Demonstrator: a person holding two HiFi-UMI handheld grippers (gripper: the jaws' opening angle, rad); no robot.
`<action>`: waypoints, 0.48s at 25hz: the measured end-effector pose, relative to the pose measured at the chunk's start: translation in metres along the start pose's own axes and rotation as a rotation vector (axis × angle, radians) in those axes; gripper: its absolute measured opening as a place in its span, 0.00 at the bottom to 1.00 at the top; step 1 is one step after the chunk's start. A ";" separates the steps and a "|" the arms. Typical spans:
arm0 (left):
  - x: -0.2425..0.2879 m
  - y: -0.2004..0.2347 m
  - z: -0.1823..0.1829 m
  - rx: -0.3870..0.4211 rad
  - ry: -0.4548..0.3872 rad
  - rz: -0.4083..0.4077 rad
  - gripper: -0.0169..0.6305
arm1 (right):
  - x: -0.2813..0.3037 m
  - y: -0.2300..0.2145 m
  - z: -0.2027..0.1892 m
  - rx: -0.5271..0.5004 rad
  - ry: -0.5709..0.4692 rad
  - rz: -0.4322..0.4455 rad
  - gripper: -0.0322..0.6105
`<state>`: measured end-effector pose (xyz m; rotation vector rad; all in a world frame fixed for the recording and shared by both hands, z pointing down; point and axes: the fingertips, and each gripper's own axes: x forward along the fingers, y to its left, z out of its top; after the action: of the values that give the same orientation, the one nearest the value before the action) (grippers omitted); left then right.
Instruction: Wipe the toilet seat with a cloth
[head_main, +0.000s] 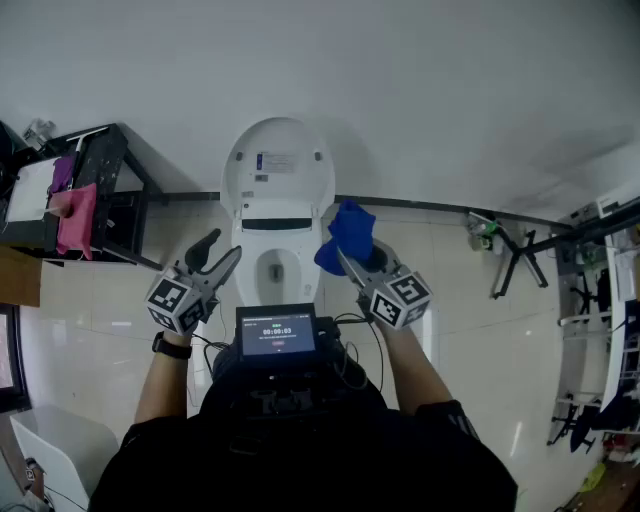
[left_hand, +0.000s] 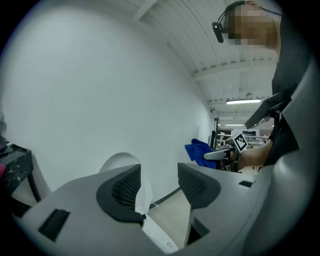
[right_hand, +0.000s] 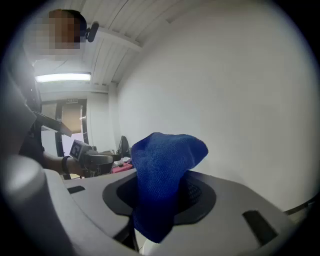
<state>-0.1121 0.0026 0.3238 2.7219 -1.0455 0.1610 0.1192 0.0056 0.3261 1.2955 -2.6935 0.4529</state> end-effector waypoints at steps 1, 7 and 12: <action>0.001 0.000 0.001 0.000 -0.002 -0.005 0.39 | 0.001 -0.001 0.001 -0.007 0.000 -0.002 0.32; 0.005 0.005 0.003 0.010 -0.002 -0.005 0.39 | 0.009 -0.008 0.004 -0.009 -0.008 0.002 0.32; 0.008 0.008 0.001 0.012 0.013 -0.007 0.40 | 0.018 -0.015 0.000 -0.028 0.007 -0.006 0.32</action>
<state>-0.1121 -0.0086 0.3257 2.7317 -1.0353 0.1838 0.1198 -0.0167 0.3340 1.2925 -2.6794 0.4167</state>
